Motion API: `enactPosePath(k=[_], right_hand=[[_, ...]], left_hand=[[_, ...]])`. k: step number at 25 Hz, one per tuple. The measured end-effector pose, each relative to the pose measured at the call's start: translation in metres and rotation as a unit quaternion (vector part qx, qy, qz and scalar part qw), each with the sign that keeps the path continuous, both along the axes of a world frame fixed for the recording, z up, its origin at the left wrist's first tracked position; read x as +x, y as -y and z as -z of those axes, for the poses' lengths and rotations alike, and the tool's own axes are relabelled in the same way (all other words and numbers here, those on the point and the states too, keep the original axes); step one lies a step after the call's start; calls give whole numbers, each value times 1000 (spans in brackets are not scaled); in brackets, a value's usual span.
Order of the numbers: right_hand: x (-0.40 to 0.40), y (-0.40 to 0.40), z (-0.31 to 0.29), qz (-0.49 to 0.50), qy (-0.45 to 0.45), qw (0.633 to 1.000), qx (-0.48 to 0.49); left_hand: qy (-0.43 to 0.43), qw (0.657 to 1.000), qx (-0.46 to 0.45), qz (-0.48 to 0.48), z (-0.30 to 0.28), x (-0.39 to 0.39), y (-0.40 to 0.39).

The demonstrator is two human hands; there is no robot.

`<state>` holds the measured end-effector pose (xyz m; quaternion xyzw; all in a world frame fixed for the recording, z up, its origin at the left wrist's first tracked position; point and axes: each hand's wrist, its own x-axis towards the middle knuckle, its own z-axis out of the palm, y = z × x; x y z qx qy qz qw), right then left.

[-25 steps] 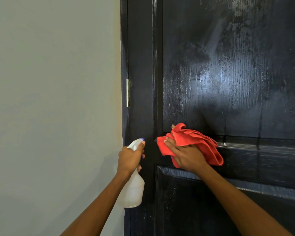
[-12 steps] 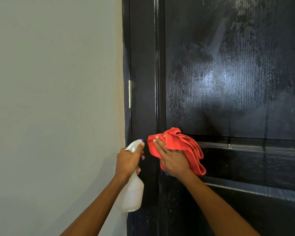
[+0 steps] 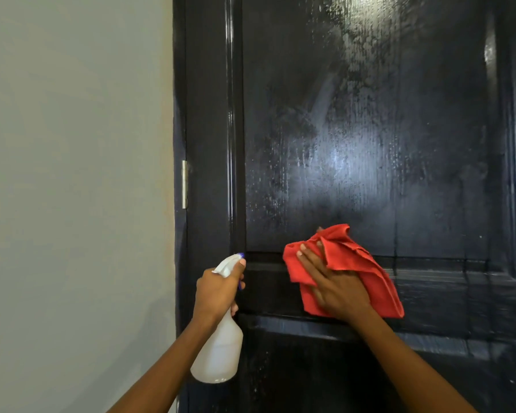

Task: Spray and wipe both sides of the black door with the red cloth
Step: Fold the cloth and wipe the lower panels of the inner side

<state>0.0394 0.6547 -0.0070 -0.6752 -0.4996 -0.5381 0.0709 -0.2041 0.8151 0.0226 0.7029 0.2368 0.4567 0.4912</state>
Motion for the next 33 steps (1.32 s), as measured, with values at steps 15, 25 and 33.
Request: enactPosePath(k=[15, 25, 33], right_hand=[[-50, -125, -202, -6, -7, 999, 31], [52, 114, -147, 17, 15, 989, 147], [79, 176, -110, 164, -168, 876, 422]], left_hand=[[87, 994, 73, -4, -86, -11, 4], [87, 984, 82, 135, -90, 68, 95], [63, 979, 63, 186, -72, 97, 132]])
